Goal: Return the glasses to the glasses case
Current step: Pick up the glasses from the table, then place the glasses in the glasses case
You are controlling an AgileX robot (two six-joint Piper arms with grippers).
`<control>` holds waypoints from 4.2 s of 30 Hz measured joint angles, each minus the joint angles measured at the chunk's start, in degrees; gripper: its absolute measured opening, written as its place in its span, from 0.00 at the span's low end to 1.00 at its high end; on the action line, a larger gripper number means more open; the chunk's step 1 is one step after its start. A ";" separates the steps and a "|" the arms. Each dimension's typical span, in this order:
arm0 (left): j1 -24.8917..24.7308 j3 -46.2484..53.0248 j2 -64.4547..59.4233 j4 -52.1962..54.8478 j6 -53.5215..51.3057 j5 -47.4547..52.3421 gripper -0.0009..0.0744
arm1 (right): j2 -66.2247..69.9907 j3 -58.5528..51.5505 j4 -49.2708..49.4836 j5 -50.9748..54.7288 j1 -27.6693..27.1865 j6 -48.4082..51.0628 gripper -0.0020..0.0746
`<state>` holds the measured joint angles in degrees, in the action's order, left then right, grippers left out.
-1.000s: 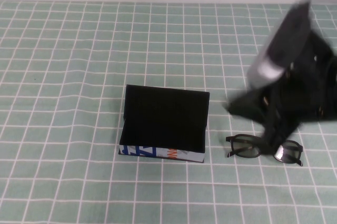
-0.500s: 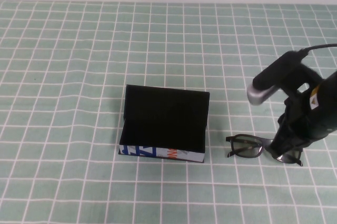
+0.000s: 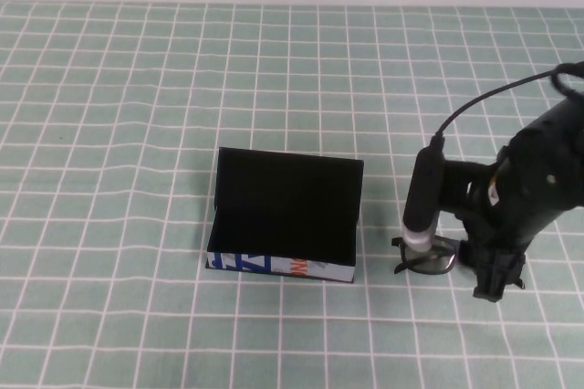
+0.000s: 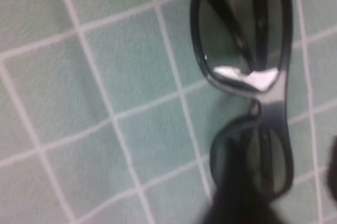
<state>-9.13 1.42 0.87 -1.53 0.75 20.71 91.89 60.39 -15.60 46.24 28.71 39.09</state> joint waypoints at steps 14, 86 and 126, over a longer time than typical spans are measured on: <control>0.00 0.00 0.00 0.00 0.00 0.00 0.01 | 7.43 0.33 -2.73 -3.31 0.00 0.34 0.61; 0.00 0.00 0.00 0.00 0.00 0.00 0.01 | 28.19 46.69 23.05 23.16 11.37 20.62 0.12; 0.00 0.00 0.00 0.00 0.00 0.00 0.01 | 31.34 47.16 20.60 21.23 11.37 17.43 0.24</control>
<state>-9.13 1.42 0.87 -1.53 0.75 20.71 123.24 107.55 5.00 67.47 40.07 56.52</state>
